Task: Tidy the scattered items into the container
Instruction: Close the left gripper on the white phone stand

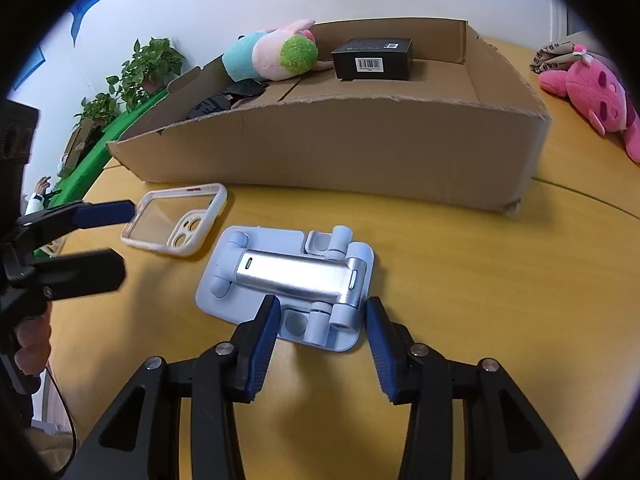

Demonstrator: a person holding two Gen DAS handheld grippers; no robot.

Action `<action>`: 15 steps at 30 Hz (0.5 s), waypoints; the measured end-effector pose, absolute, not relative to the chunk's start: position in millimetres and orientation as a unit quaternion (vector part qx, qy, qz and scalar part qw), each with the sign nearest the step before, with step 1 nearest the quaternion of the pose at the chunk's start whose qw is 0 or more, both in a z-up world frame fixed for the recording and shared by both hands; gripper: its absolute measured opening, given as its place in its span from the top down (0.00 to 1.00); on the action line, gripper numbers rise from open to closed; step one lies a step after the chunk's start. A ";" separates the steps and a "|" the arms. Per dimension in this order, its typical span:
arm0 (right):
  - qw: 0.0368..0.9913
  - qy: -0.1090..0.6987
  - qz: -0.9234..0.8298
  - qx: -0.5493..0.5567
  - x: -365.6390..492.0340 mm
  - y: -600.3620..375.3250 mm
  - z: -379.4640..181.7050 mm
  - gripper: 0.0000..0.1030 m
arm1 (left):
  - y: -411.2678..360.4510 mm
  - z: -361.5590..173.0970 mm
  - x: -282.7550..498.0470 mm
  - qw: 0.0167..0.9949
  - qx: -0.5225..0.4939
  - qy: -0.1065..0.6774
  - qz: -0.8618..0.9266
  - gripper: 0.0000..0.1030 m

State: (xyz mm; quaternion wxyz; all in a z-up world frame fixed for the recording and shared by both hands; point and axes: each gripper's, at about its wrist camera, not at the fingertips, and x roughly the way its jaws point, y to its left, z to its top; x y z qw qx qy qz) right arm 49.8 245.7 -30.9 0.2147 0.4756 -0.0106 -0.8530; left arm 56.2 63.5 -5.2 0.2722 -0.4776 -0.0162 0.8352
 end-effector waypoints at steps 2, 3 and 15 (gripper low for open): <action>0.216 -0.010 -0.853 0.475 54.9 250.3 -30.7 0.59 | 71.0 -10.7 56.8 0.281 -0.489 -0.018 0.826 0.02; 0.215 -0.011 -0.853 0.475 56.7 252.3 -30.7 0.59 | 74.7 -14.1 58.1 0.286 -0.496 -0.023 0.820 0.03; 0.215 -0.022 -0.855 0.472 90.2 260.6 -29.4 0.59 | 105.6 -39.1 66.0 0.285 -0.538 -0.026 0.793 0.31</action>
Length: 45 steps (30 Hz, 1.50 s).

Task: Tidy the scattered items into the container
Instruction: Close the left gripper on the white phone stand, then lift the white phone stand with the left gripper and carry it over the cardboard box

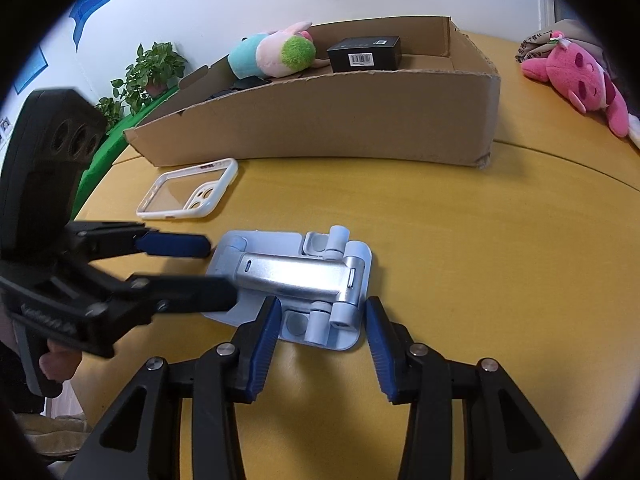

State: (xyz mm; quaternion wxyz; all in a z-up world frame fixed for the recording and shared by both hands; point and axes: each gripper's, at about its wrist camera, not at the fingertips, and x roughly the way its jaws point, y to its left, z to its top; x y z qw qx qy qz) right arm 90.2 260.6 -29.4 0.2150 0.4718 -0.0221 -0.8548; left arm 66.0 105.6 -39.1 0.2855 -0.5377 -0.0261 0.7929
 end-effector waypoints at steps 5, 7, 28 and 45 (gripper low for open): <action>0.208 -0.014 -0.858 0.469 97.4 255.1 -28.5 0.60 | 105.1 -39.9 66.7 0.289 -0.539 -0.026 0.791 0.38; 0.207 -0.016 -0.859 0.469 97.4 255.6 -28.5 0.60 | 103.4 -39.4 68.5 0.288 -0.539 -0.027 0.791 0.41; 0.195 -0.032 -0.859 0.473 100.4 253.4 -27.9 0.60 | 89.0 -35.5 79.9 0.290 -0.532 -0.041 0.794 0.57; 0.203 -0.005 -0.901 0.383 94.9 236.4 52.4 0.60 | 60.6 46.0 72.4 0.296 -0.447 -0.056 0.842 0.57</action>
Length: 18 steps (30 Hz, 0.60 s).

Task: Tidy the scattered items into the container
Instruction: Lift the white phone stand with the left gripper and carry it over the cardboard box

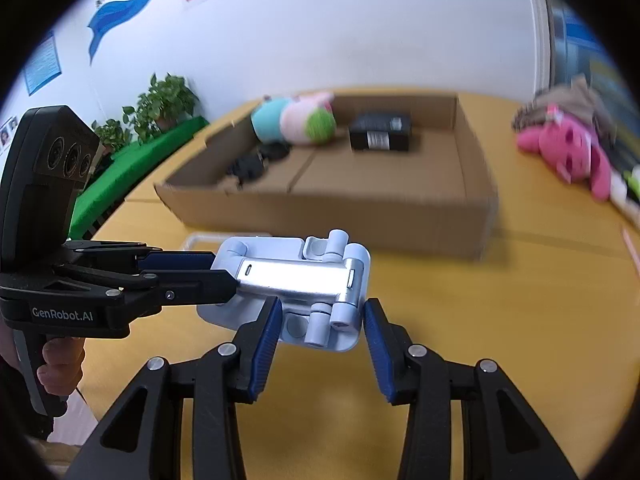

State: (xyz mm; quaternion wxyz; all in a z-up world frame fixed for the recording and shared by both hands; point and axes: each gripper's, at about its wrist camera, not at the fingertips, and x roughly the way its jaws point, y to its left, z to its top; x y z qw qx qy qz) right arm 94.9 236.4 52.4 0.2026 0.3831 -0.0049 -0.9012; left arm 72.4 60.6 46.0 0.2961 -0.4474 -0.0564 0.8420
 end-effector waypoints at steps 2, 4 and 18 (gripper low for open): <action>0.204 0.003 -0.908 0.366 90.8 231.3 66.7 0.60 | 56.6 60.1 67.7 0.295 -0.435 -0.054 0.849 0.57; 0.207 0.006 -0.911 0.356 85.6 226.9 76.5 0.60 | 53.5 74.4 62.5 0.290 -0.421 -0.046 0.858 0.57; 0.218 0.018 -0.932 0.289 37.4 187.0 132.6 0.61 | 12.7 133.1 18.8 0.268 -0.354 -0.025 0.896 0.57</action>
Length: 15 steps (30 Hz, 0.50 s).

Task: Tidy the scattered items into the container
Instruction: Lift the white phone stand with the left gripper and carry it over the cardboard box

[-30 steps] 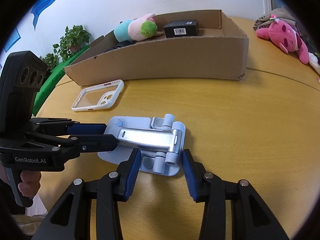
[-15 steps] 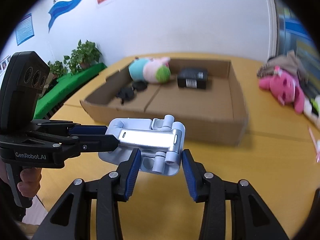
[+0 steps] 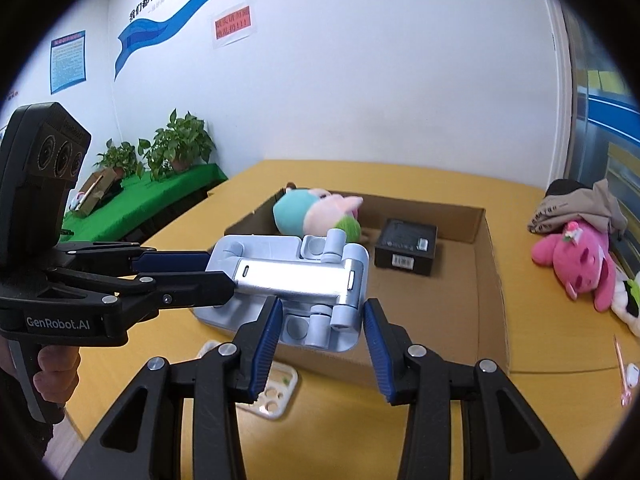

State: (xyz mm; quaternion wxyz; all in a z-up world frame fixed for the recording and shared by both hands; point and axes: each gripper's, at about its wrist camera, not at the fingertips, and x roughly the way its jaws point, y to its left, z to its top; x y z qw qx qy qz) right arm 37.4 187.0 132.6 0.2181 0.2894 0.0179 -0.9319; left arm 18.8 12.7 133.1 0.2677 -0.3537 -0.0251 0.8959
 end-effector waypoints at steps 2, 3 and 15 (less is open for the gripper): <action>0.218 0.017 -0.933 0.286 29.4 183.2 136.2 0.61 | 10.9 137.0 11.1 0.266 -0.351 -0.022 0.897 0.57; 0.217 0.016 -0.934 0.285 25.8 182.2 137.5 0.61 | 9.9 138.5 5.3 0.266 -0.350 -0.022 0.898 0.57; 0.202 -0.024 -0.930 0.307 -38.9 184.6 126.6 0.61 | 17.7 133.4 -66.7 0.277 -0.366 -0.015 0.888 0.62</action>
